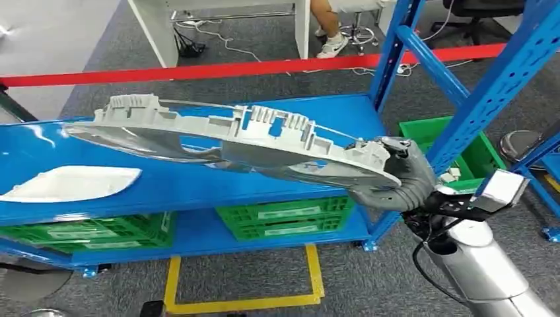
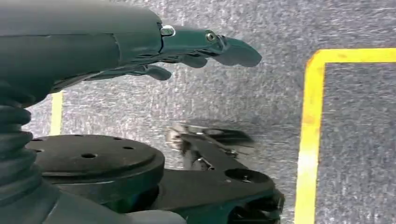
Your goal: Take the parts from the cabinet and place them on the table.
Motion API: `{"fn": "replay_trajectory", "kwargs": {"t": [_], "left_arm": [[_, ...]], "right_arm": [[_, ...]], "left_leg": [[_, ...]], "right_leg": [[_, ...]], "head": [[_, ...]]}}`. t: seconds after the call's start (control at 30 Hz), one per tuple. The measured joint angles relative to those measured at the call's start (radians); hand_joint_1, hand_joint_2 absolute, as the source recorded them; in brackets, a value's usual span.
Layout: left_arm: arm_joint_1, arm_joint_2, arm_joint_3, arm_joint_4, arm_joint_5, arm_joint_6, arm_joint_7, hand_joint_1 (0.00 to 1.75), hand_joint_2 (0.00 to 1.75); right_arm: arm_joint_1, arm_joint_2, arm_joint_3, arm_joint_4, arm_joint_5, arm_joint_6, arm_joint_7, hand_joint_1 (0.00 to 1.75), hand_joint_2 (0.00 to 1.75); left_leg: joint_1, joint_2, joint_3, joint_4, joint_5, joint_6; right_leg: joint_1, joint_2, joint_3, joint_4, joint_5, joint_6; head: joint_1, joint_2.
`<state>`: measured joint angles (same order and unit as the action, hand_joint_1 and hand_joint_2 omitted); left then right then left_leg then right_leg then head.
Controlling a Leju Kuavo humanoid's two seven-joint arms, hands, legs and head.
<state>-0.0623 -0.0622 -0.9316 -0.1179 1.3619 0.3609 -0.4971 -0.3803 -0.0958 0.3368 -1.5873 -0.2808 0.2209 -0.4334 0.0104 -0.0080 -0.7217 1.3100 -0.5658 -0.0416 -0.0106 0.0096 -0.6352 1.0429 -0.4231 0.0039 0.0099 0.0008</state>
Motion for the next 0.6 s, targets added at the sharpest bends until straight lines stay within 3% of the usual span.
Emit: {"fn": "replay_trajectory", "kwargs": {"t": [0.03,0.1,0.13,0.17,0.23,0.27,0.3,0.33,0.37,0.43,0.47,0.5,0.53,0.6], "left_arm": [[0.000,-0.001,0.000,0.000,0.000,0.000,0.000,0.00,1.75],[-0.001,-0.001,0.000,0.000,0.000,0.000,-0.003,0.00,1.75],[-0.004,0.000,0.000,0.000,0.001,0.000,-0.005,0.00,1.75],[-0.006,-0.001,0.000,0.000,0.002,0.003,-0.007,0.00,1.75],[-0.008,-0.002,0.000,0.000,0.008,0.014,-0.014,0.00,1.75],[-0.007,-0.002,0.000,0.000,0.010,0.020,-0.015,0.00,1.75],[-0.004,-0.004,0.001,0.000,0.011,0.024,-0.016,0.00,1.75],[-0.004,-0.003,0.001,0.000,0.011,0.024,-0.017,0.00,1.75],[-0.004,-0.003,0.001,0.000,0.015,0.023,-0.018,0.00,1.75],[-0.005,-0.005,0.002,0.000,0.024,0.015,-0.027,0.00,1.75],[-0.005,-0.005,0.006,0.000,0.032,0.009,-0.033,0.00,1.75],[-0.005,-0.005,0.009,0.000,0.033,0.006,-0.036,0.00,1.75],[-0.006,-0.005,0.012,0.000,0.037,0.001,-0.040,0.00,1.75],[-0.007,-0.007,0.018,0.000,0.041,-0.004,-0.043,0.00,1.75]], "right_arm": [[0.000,0.000,0.000,0.002,0.000,0.000,0.000,1.75,1.75],[-0.001,0.000,0.000,0.002,-0.001,0.000,0.000,1.75,1.75],[-0.002,0.000,-0.001,0.002,-0.003,0.002,0.000,1.75,1.75],[-0.003,0.000,-0.002,0.002,-0.006,0.003,0.000,1.75,1.75],[-0.003,0.000,-0.003,0.006,-0.012,0.006,0.000,1.75,1.75],[-0.003,0.000,-0.003,0.008,-0.013,0.006,-0.001,1.75,1.75],[-0.002,-0.002,-0.006,0.010,-0.013,0.007,-0.001,1.75,1.75],[-0.001,-0.003,-0.008,0.011,-0.013,0.007,-0.001,1.75,1.75],[-0.003,-0.003,-0.010,0.012,-0.014,0.008,-0.001,1.75,1.75],[-0.003,-0.004,-0.011,0.016,-0.018,0.012,0.000,1.75,1.75],[-0.004,-0.004,-0.012,0.021,-0.026,0.020,0.001,1.75,1.75],[-0.004,-0.004,-0.013,0.027,-0.034,0.030,0.004,1.75,1.75],[-0.006,-0.004,-0.015,0.033,-0.044,0.041,0.009,1.75,1.75],[-0.019,-0.004,-0.016,0.046,-0.064,0.066,0.019,1.75,1.75]], "left_leg": [[-0.002,0.000,0.028,-0.030,0.032,0.006],[-0.011,0.000,0.135,-0.180,0.093,0.025],[-0.017,0.000,0.191,-0.262,0.084,0.036],[-0.019,0.000,0.219,-0.317,0.072,0.037],[-0.023,-0.001,0.211,-0.325,0.076,0.035],[-0.024,-0.001,0.206,-0.327,0.086,0.040],[-0.013,0.003,0.199,-0.341,0.101,0.047],[-0.014,0.006,0.191,-0.340,0.110,0.051],[-0.014,0.007,0.180,-0.340,0.120,0.058],[-0.014,0.007,0.158,-0.339,0.139,0.062],[-0.014,0.007,0.147,-0.338,0.148,0.062],[-0.015,0.008,0.137,-0.338,0.157,0.061],[-0.014,0.008,0.126,-0.337,0.166,0.060],[-0.015,0.007,0.109,-0.337,0.181,0.056]], "right_leg": [[0.003,0.000,-0.011,0.000,0.009,0.000],[0.006,0.001,-0.028,0.000,0.026,0.001],[0.005,0.001,-0.033,0.000,0.034,0.003],[0.010,0.000,-0.039,0.000,0.041,0.008],[0.006,-0.003,-0.043,-0.011,0.063,0.020],[0.005,-0.002,-0.043,-0.020,0.075,0.027],[0.008,-0.002,-0.053,-0.020,0.077,0.034],[0.008,-0.002,-0.067,-0.004,0.039,0.040],[0.007,-0.002,-0.081,0.046,-0.016,0.043],[0.006,-0.003,-0.123,0.213,-0.117,0.051],[0.006,-0.003,-0.134,0.276,-0.136,0.053],[0.006,-0.003,-0.126,0.296,-0.129,0.055],[0.006,-0.003,-0.093,0.270,-0.102,0.054],[0.007,-0.003,0.024,0.108,-0.040,0.048]], "head": [[0.001,0.000],[0.000,0.000],[0.001,0.000],[0.002,0.000],[0.001,0.000],[0.002,0.000],[0.001,0.000],[0.003,0.000],[0.008,0.000],[0.008,0.000],[0.009,0.000],[0.008,0.000],[0.009,0.000],[0.009,0.000]]}}
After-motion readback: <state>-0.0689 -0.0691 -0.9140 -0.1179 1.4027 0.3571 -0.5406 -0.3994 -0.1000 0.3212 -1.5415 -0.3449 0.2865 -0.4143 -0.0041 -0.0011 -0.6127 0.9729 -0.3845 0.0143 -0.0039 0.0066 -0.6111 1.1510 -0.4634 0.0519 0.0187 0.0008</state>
